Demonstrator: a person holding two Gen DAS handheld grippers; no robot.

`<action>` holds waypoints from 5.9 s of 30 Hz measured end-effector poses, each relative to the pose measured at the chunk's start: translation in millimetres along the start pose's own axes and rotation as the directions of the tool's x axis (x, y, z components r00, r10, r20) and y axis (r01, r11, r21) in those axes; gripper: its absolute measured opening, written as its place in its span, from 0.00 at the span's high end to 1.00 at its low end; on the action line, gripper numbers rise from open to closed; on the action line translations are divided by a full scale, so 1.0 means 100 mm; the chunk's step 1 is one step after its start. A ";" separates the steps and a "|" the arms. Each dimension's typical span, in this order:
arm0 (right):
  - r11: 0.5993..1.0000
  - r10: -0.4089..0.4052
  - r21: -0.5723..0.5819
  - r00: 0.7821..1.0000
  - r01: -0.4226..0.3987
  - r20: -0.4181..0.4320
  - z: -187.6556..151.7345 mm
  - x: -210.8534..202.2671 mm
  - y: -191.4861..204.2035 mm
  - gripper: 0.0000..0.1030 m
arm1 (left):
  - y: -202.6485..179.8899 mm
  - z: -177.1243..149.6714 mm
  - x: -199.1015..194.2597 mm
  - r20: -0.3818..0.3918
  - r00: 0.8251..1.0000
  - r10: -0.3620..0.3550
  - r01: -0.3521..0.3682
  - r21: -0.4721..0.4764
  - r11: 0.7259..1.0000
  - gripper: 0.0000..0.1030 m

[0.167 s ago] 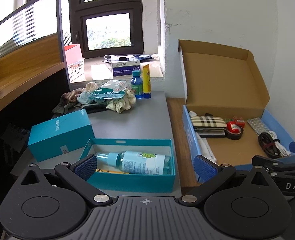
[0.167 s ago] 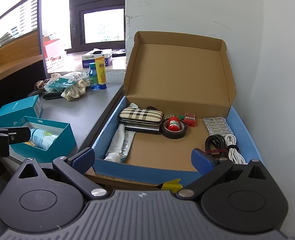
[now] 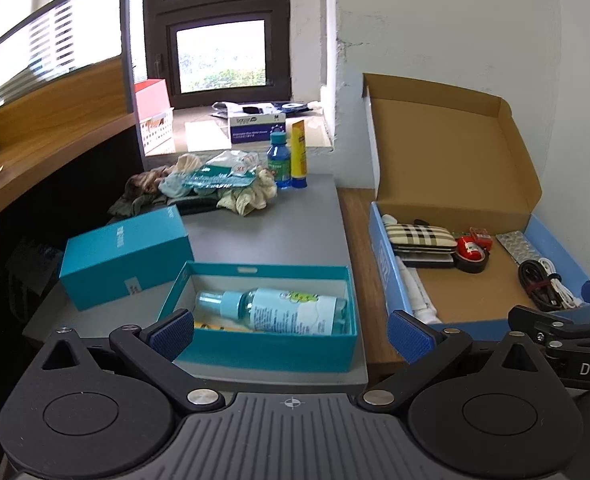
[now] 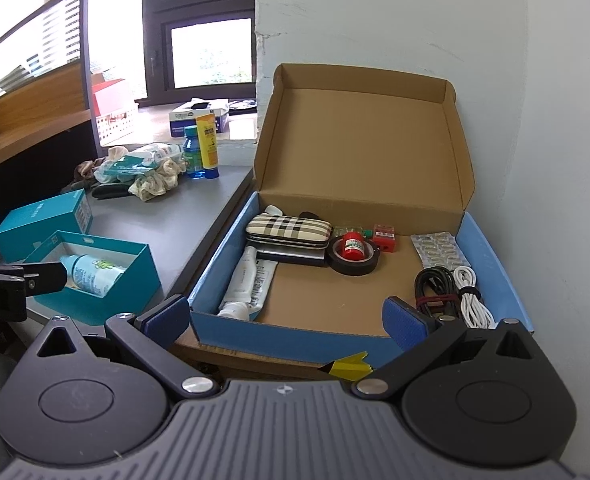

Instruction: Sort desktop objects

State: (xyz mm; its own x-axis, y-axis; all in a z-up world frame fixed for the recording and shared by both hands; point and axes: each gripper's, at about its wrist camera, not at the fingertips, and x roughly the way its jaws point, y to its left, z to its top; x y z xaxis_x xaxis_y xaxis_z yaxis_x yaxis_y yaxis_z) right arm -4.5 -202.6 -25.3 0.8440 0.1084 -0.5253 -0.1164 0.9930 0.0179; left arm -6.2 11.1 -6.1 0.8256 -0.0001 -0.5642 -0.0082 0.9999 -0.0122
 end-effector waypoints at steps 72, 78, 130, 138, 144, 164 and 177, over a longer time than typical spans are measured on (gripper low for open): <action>1.000 0.028 -0.005 1.000 -0.028 -0.015 -0.01 0.14 0.02 0.00 | -0.01 -0.02 0.20 -0.077 0.995 0.065 -0.061 0.044 0.997 0.00; 0.999 0.037 -0.014 0.999 -0.037 -0.021 0.00 0.16 0.04 0.00 | 0.01 -0.02 0.22 -0.079 0.995 0.060 -0.057 0.044 0.997 0.00; 0.754 0.443 -0.186 0.696 -0.630 -0.564 0.98 1.49 1.45 0.48 | 1.03 -0.07 0.30 0.059 0.995 -0.079 0.072 0.120 0.990 0.00; 0.721 0.398 -0.221 0.654 -0.656 -0.643 1.01 1.74 1.59 0.48 | 1.15 -0.02 0.43 0.054 0.993 -0.110 0.102 0.122 0.987 0.00; 0.692 0.382 -0.235 0.622 -0.683 -0.684 1.01 1.85 1.69 0.48 | 1.20 -0.01 0.51 0.030 0.991 -0.128 0.124 0.117 0.985 0.00; 0.698 0.303 -0.358 0.709 -0.620 -0.636 0.89 1.74 1.88 0.51 | 1.18 0.09 0.54 0.000 0.984 -0.180 0.177 0.178 0.968 0.00; 0.705 0.374 -0.248 0.645 -0.665 -0.666 1.06 1.68 1.73 0.55 | 0.86 0.04 0.77 -0.093 0.951 -0.294 0.307 0.199 0.931 0.00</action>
State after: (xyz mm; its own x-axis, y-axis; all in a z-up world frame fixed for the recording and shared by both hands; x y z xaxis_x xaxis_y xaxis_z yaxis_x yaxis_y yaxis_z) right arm 172.5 -8.1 -20.0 0.1523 0.4105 -0.8990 -0.7730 0.6163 0.1505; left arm 59.1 97.6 -47.1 0.7353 -0.2952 -0.6101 0.3582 0.9334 -0.0200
